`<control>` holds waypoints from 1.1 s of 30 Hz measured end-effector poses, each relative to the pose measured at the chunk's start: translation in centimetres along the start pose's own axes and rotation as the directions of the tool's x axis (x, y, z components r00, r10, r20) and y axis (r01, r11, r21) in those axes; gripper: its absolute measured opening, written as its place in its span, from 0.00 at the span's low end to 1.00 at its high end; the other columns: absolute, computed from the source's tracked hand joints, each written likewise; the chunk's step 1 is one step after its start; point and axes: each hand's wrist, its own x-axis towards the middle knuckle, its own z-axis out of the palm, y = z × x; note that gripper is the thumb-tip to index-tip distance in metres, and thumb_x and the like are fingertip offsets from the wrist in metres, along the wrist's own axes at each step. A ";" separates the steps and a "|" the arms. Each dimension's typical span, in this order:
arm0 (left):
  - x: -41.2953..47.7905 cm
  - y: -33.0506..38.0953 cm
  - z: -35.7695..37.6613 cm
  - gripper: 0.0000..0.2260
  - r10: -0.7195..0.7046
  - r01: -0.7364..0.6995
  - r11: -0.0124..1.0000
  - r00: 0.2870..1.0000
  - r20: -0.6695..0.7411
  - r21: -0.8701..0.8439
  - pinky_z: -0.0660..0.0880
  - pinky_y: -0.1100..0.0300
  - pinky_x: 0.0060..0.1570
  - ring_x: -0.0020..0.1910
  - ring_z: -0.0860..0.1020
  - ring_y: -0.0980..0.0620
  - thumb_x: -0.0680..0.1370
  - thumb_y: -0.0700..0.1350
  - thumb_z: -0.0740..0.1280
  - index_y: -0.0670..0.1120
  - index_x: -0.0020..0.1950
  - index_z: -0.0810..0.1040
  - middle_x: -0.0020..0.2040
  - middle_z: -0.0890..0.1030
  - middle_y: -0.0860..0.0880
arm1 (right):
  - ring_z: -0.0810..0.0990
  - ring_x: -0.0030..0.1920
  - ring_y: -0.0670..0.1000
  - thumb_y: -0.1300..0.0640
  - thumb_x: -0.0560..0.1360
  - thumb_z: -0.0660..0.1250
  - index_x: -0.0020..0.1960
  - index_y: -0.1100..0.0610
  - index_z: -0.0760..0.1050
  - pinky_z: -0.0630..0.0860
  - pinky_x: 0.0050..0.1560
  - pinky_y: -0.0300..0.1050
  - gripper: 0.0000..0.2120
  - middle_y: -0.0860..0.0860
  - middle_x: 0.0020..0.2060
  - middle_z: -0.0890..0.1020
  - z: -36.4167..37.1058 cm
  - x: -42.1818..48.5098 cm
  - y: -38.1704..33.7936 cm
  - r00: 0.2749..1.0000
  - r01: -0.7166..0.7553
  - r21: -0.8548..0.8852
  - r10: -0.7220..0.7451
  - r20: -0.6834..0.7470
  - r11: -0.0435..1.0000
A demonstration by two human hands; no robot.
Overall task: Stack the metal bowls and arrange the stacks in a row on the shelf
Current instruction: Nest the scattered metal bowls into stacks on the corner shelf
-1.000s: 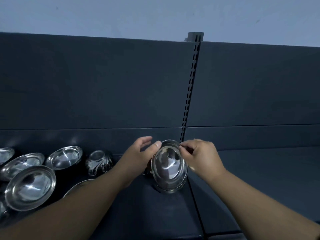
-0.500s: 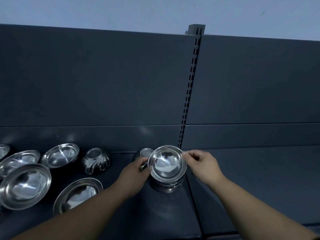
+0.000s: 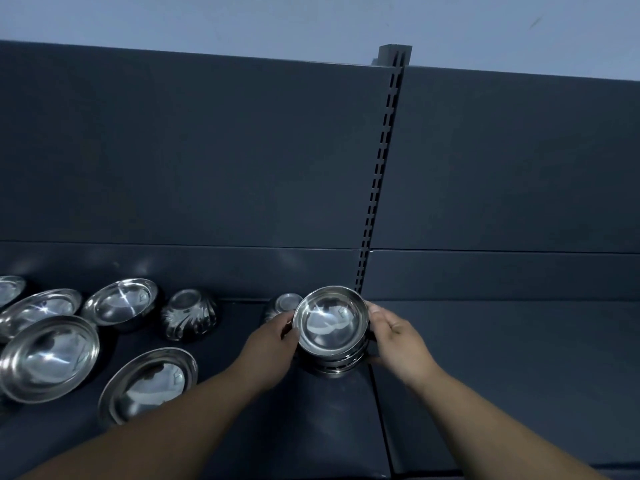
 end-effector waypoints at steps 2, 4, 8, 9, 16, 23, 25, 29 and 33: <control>-0.2 0.0 0.1 0.15 0.006 -0.006 1.000 1.000 -0.023 0.022 0.74 0.54 0.62 0.57 0.79 0.54 0.80 0.48 0.62 0.57 0.66 0.74 0.59 0.81 0.54 | 0.76 0.64 0.44 0.40 0.78 0.56 0.66 0.43 0.74 0.72 0.67 0.54 0.20 0.41 0.60 0.80 0.0 -0.2 0.9 1.000 -0.026 0.016 0.026 -0.010 1.000; -0.5 -0.2 0.2 0.16 0.012 -0.009 0.997 0.998 -0.054 0.073 0.72 0.58 0.62 0.58 0.78 0.54 0.80 0.49 0.62 0.55 0.68 0.73 0.61 0.80 0.54 | 0.77 0.63 0.48 0.44 0.79 0.57 0.66 0.49 0.73 0.70 0.68 0.49 0.19 0.46 0.61 0.80 0.1 -0.7 1.9 0.996 -0.065 -0.059 0.061 -0.065 0.996; -2.0 -0.7 0.0 0.18 0.037 -0.014 0.985 0.990 -0.133 0.172 0.67 0.66 0.58 0.61 0.76 0.54 0.80 0.50 0.63 0.51 0.69 0.72 0.64 0.78 0.53 | 0.79 0.59 0.53 0.54 0.78 0.63 0.61 0.54 0.77 0.71 0.58 0.40 0.13 0.52 0.57 0.83 0.3 -2.8 4.2 0.995 -0.092 -0.384 0.074 -0.062 0.918; -2.3 -0.9 -0.2 0.19 0.054 -0.022 0.977 0.987 -0.151 0.210 0.66 0.66 0.59 0.63 0.75 0.53 0.79 0.50 0.64 0.50 0.70 0.71 0.64 0.78 0.51 | 0.80 0.58 0.52 0.53 0.77 0.65 0.59 0.52 0.78 0.71 0.57 0.39 0.13 0.51 0.56 0.83 0.5 -3.4 4.5 0.996 -0.087 -0.451 0.078 -0.037 0.888; -4.7 -3.2 -4.0 0.24 0.188 -0.112 0.916 0.968 -0.166 0.385 0.59 0.68 0.65 0.69 0.69 0.53 0.77 0.50 0.66 0.48 0.72 0.67 0.70 0.71 0.49 | 0.78 0.61 0.49 0.40 0.73 0.64 0.62 0.43 0.76 0.72 0.59 0.43 0.19 0.44 0.60 0.78 4.4 -7.9 2.7 0.999 0.042 -0.694 -0.016 0.043 0.719; -7.7 -9.2 -14.7 0.25 0.238 -0.118 0.889 0.945 -0.226 0.443 0.61 0.63 0.68 0.68 0.69 0.50 0.75 0.49 0.69 0.46 0.70 0.71 0.69 0.72 0.48 | 0.79 0.58 0.47 0.43 0.73 0.67 0.59 0.49 0.79 0.72 0.59 0.38 0.18 0.46 0.57 0.81 14.0 -9.4 -1.8 0.996 0.093 -0.552 -0.072 0.059 0.829; -8.7 -11.5 -18.3 0.25 0.231 -0.095 0.878 0.942 -0.242 0.469 0.61 0.61 0.69 0.70 0.68 0.49 0.75 0.50 0.69 0.46 0.71 0.70 0.70 0.71 0.48 | 0.79 0.58 0.48 0.44 0.74 0.68 0.60 0.51 0.79 0.71 0.59 0.37 0.18 0.47 0.58 0.82 17.1 -9.3 -3.5 0.995 0.095 -0.508 -0.089 0.036 0.856; -9.8 -16.0 -23.5 0.27 0.212 -0.047 0.874 0.932 -0.293 0.483 0.64 0.57 0.69 0.67 0.71 0.45 0.71 0.53 0.66 0.43 0.68 0.73 0.67 0.74 0.45 | 0.77 0.62 0.50 0.44 0.75 0.67 0.64 0.52 0.76 0.69 0.61 0.39 0.21 0.49 0.61 0.80 22.1 -9.0 -6.1 0.998 0.032 -0.396 -0.051 -0.038 0.918; -9.9 -18.4 -26.3 0.31 0.140 0.032 0.889 0.931 -0.337 0.457 0.59 0.53 0.72 0.74 0.60 0.45 0.73 0.47 0.69 0.47 0.74 0.64 0.75 0.63 0.46 | 0.76 0.64 0.52 0.44 0.75 0.67 0.71 0.52 0.68 0.69 0.61 0.43 0.27 0.50 0.65 0.77 24.9 -9.6 -6.7 0.994 -0.088 -0.268 0.069 -0.080 0.959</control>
